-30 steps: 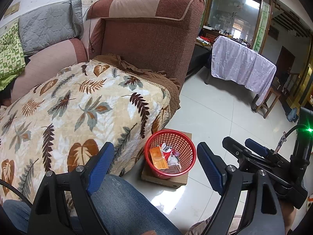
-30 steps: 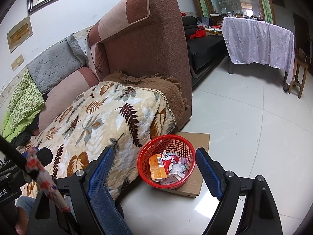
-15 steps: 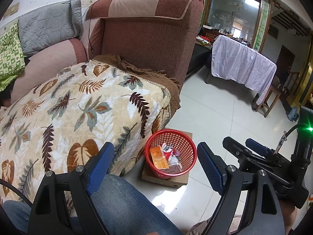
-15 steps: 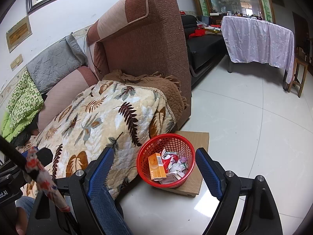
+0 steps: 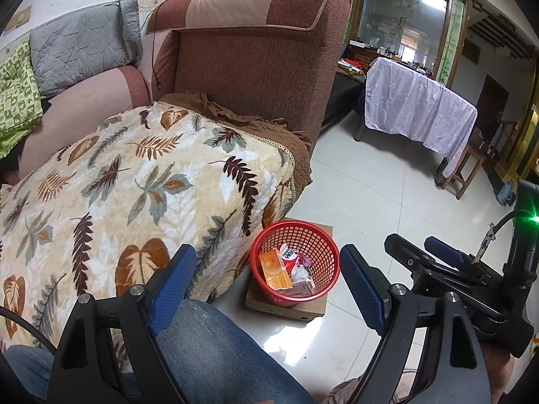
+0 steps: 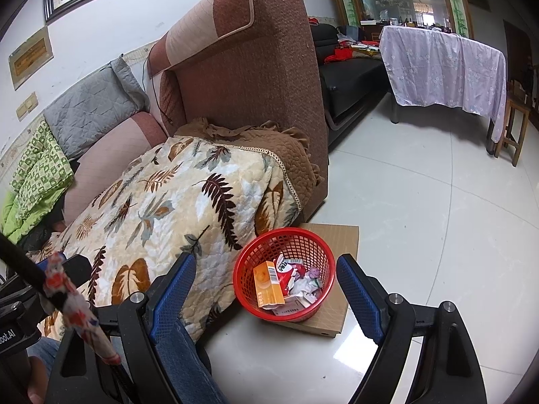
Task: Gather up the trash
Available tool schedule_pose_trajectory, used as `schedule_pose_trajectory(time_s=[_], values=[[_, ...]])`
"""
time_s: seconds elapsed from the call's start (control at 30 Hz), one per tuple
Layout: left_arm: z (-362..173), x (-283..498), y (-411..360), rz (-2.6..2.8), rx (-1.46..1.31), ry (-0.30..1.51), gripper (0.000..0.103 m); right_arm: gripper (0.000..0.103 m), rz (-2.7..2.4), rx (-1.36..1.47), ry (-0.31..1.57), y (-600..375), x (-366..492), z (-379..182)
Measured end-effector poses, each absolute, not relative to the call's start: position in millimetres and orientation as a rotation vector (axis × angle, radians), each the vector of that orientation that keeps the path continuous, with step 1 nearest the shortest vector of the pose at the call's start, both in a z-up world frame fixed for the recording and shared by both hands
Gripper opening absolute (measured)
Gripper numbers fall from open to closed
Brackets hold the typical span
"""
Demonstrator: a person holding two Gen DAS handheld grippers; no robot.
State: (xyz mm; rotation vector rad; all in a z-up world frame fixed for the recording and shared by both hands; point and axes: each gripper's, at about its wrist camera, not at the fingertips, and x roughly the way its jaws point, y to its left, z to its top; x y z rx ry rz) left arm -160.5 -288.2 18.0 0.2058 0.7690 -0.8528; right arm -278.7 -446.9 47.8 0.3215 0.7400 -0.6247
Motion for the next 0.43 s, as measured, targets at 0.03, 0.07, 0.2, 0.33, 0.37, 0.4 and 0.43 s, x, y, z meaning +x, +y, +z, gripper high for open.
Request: schedule_pose_trajectory(time_s=[0.03,0.07,0.2,0.33,0.37,0.4,0.43], values=[[17,-159,-288,-0.850,0.204,0.773,0.086,0.089,-0.624,0.322,0.740,-447,-279,48],[15,-158,-288,-0.849,0.203,0.776,0.086,0.089,-0.625,0.322,0.739,-447,-279,48],[10,-151,-288,-0.850,0.197,0.792,0.086,0.089,-0.628,0.327,0.743,-450,-282,43],[6,-145,-289,-0.890,0.178,0.809,0.086,0.089,-0.638,0.338,0.755,-454,-286,36],[5,-143,-287,-0.892,0.177,0.802,0.086,0.089,-0.635,0.348,0.758,-456,-284,36],[5,-143,-287,-0.891,0.179,0.797,0.086,0.089,-0.626,0.363,0.762,-458,-281,35],[5,-138,-284,-0.891,0.180,0.794,0.086,0.089,-0.620,0.368,0.767,-458,-277,34]])
